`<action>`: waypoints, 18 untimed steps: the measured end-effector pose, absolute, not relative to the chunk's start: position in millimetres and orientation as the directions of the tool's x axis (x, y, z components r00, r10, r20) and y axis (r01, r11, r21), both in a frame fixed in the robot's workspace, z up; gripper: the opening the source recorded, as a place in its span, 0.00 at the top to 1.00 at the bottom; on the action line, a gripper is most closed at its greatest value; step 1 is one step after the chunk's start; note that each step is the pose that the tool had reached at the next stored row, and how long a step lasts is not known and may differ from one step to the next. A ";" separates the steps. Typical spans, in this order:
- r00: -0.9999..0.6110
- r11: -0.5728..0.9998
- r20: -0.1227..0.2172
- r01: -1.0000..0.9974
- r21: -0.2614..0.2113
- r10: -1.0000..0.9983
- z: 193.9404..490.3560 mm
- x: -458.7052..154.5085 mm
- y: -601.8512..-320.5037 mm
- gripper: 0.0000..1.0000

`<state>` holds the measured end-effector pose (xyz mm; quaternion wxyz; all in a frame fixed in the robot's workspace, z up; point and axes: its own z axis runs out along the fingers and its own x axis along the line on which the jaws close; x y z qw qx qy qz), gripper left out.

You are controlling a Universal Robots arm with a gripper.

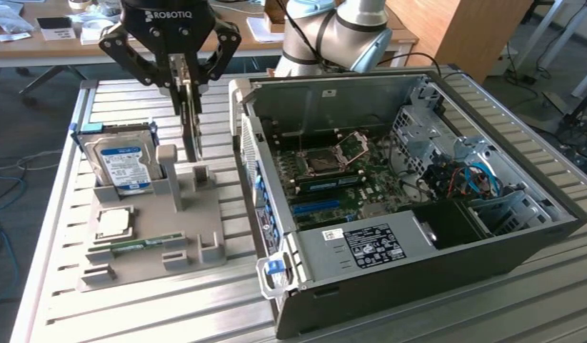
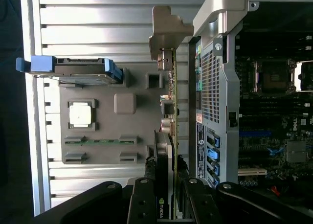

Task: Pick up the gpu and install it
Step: 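Pick up the gpu and move the gpu toward the slot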

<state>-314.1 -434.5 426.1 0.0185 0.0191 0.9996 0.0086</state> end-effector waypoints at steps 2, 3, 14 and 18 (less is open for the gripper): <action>-0.999 0.999 -0.037 0.038 0.018 0.039 426.2 -314.1 -434.5 0.73; -0.999 0.999 -0.037 0.038 0.018 0.039 426.3 -314.0 -434.5 0.73; -0.999 0.999 -0.037 0.038 0.018 0.038 429.4 -301.9 -434.5 0.73; -0.999 0.999 -0.037 0.038 0.018 0.039 430.8 -293.6 -434.5 0.73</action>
